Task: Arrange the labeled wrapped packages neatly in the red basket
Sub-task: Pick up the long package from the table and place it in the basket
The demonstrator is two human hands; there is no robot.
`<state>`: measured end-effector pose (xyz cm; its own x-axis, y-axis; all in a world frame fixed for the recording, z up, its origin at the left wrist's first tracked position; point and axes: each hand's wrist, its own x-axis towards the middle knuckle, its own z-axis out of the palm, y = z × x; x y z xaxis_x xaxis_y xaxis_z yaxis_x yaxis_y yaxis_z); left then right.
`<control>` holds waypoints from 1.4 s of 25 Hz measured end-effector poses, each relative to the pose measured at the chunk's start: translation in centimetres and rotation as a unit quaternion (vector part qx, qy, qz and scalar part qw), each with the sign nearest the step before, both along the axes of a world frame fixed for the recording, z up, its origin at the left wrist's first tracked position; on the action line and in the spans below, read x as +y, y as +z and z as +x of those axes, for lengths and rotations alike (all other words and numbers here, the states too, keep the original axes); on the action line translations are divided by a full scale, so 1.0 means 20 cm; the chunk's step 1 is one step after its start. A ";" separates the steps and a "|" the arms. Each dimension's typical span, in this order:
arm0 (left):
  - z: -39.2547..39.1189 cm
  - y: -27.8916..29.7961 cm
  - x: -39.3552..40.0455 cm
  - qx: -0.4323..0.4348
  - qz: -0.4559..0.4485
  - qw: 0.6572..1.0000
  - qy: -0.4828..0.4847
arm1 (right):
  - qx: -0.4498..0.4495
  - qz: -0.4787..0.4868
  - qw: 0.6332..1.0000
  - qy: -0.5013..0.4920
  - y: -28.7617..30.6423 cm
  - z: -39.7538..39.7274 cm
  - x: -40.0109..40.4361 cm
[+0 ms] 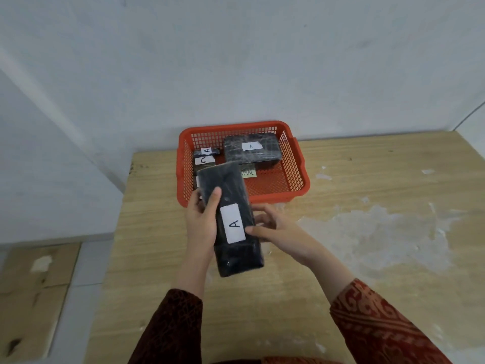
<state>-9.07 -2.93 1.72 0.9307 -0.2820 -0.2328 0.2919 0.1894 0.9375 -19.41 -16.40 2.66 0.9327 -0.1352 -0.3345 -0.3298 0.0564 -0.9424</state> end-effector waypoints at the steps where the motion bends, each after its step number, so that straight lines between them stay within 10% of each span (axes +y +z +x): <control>1: 0.01 0.01 0.00 -0.029 0.025 0.998 -0.049 | -0.006 -0.004 1.000 -0.024 0.01 0.02 0.00; 8: 0.00 -0.03 0.00 -0.071 0.120 0.965 -0.224 | -0.015 0.025 0.986 -0.167 0.06 0.06 -0.13; 18: 0.04 -0.12 0.11 0.050 0.086 0.994 -0.055 | -0.054 0.111 0.911 -0.393 -0.03 0.03 -0.19; 25: 0.06 -0.10 0.05 -0.025 0.164 0.971 0.172 | -0.056 -0.185 0.921 -0.338 -0.16 -0.05 -0.08; 35: 0.23 -0.14 -0.21 -0.156 0.318 0.932 -0.075 | 0.061 -0.407 0.892 -0.188 -0.14 0.24 -0.45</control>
